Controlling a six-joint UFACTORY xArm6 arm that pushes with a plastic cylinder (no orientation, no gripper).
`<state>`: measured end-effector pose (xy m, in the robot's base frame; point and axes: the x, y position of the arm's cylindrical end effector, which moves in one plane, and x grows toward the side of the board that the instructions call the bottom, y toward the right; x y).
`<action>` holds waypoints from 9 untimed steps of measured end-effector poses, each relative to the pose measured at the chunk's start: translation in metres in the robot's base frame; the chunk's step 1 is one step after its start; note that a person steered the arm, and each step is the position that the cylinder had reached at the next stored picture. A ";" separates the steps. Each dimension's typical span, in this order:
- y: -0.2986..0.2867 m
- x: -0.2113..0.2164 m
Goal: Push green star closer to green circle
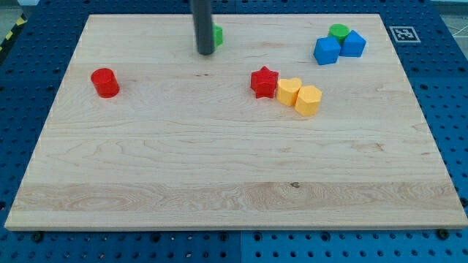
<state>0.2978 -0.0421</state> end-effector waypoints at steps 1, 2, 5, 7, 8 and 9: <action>-0.006 0.000; -0.062 -0.003; -0.055 -0.047; 0.029 -0.025; 0.060 -0.019; 0.052 -0.018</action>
<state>0.2801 0.0102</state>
